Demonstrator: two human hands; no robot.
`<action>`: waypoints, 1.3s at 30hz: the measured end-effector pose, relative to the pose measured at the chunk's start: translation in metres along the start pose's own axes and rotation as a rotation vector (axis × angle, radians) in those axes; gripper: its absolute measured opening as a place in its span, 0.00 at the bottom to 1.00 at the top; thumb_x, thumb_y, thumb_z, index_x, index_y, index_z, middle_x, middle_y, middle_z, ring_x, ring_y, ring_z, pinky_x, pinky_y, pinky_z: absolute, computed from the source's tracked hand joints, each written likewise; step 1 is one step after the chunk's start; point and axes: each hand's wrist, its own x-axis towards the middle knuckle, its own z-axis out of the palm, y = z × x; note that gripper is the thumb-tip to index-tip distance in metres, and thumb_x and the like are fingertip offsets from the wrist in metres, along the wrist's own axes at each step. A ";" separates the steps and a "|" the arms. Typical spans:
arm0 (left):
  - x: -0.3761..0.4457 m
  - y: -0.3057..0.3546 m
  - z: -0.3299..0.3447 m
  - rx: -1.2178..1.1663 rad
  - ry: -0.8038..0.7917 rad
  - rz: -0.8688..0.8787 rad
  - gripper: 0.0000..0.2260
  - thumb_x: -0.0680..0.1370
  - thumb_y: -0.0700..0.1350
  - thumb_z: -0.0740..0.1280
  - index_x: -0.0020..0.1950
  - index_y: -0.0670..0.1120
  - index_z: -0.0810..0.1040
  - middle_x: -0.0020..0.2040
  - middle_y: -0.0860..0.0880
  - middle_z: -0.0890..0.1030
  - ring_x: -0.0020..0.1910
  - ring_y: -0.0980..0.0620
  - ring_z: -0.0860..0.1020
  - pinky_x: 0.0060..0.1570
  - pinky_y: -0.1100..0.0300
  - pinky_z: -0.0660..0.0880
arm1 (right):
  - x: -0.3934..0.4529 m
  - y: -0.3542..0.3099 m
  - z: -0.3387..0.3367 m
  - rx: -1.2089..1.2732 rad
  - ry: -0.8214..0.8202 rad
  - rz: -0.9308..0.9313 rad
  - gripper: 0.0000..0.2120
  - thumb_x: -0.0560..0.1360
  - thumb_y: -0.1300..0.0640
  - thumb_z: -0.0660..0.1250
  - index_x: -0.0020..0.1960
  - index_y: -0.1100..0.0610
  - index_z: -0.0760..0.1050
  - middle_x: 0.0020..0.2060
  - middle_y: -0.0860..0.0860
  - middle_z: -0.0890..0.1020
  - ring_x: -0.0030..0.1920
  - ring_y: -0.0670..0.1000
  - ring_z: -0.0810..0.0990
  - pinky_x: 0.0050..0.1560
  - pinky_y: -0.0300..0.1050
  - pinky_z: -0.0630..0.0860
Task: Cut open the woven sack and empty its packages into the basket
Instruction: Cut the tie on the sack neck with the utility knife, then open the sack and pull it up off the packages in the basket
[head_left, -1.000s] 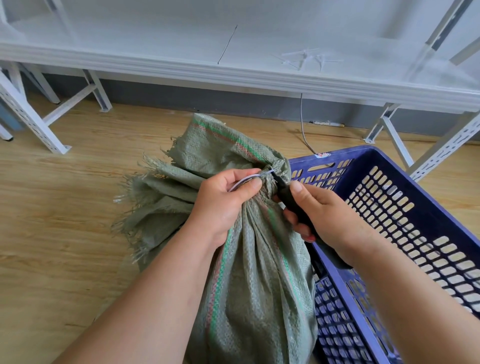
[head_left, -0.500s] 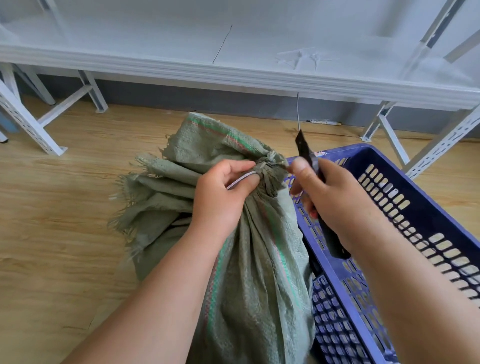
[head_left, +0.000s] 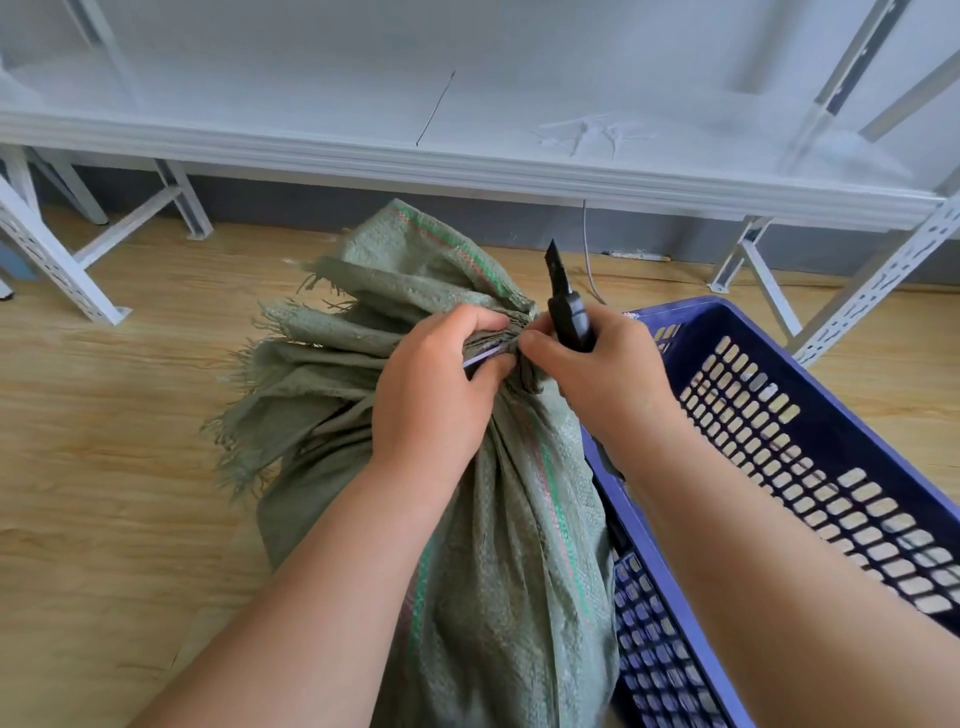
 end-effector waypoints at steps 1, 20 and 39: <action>0.002 0.001 -0.001 0.010 -0.012 -0.001 0.13 0.72 0.45 0.74 0.56 0.54 0.80 0.52 0.56 0.81 0.52 0.54 0.78 0.52 0.58 0.74 | 0.002 -0.001 0.001 -0.028 -0.018 -0.001 0.06 0.71 0.55 0.71 0.36 0.49 0.77 0.24 0.44 0.74 0.28 0.46 0.71 0.37 0.42 0.67; 0.094 0.062 0.010 0.036 -0.223 0.145 0.02 0.74 0.50 0.70 0.46 0.55 0.81 0.44 0.56 0.78 0.40 0.58 0.75 0.44 0.62 0.70 | 0.058 -0.032 -0.054 0.684 -0.058 0.262 0.03 0.78 0.61 0.67 0.47 0.61 0.76 0.38 0.52 0.82 0.25 0.44 0.66 0.23 0.36 0.66; 0.176 0.123 0.063 0.446 -0.158 0.248 0.10 0.79 0.43 0.63 0.57 0.48 0.81 0.53 0.50 0.80 0.53 0.47 0.77 0.44 0.60 0.66 | 0.131 -0.038 -0.113 0.772 -0.403 0.458 0.06 0.75 0.54 0.69 0.43 0.56 0.75 0.34 0.50 0.84 0.20 0.40 0.65 0.20 0.29 0.64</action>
